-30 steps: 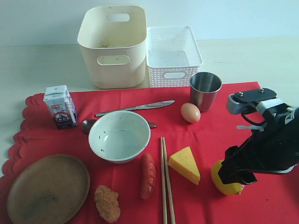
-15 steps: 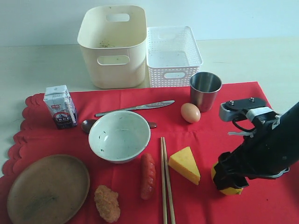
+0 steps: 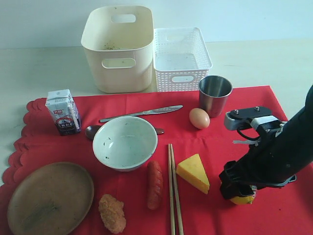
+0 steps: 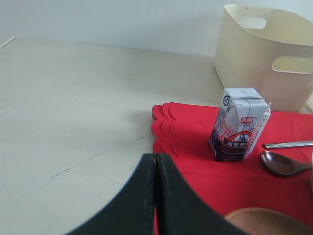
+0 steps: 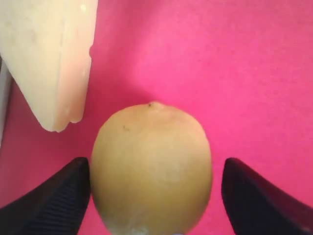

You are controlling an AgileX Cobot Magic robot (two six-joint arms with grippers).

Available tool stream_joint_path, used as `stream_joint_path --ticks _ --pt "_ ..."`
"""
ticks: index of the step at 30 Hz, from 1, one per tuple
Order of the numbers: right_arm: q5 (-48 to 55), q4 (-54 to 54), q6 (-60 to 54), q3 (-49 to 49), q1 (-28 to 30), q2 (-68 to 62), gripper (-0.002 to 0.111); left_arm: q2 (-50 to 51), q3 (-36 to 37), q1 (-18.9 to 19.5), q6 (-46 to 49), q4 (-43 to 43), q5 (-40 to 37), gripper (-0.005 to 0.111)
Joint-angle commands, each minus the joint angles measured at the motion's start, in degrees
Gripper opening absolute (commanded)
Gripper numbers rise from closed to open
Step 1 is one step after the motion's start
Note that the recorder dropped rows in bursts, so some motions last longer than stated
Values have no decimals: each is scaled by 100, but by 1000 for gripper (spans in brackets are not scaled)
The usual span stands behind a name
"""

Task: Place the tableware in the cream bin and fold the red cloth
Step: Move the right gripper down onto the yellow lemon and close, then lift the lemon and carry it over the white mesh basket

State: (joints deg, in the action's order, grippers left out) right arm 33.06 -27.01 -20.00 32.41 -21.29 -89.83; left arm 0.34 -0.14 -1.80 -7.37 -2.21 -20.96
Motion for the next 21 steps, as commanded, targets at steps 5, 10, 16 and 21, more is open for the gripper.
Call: stream_joint_path --ticks 5,10,16,21 --pt "-23 9 -75 188 -7 -83 46 -34 14 10 6 -21 66 0" --pt "135 21 -100 188 -7 -216 30 -34 14 10 6 -21 66 0" --pt "212 21 -100 188 -7 -300 12 -34 14 10 6 -21 66 0" --pt "268 21 -100 234 -7 -74 0 -34 14 10 6 -21 66 0"
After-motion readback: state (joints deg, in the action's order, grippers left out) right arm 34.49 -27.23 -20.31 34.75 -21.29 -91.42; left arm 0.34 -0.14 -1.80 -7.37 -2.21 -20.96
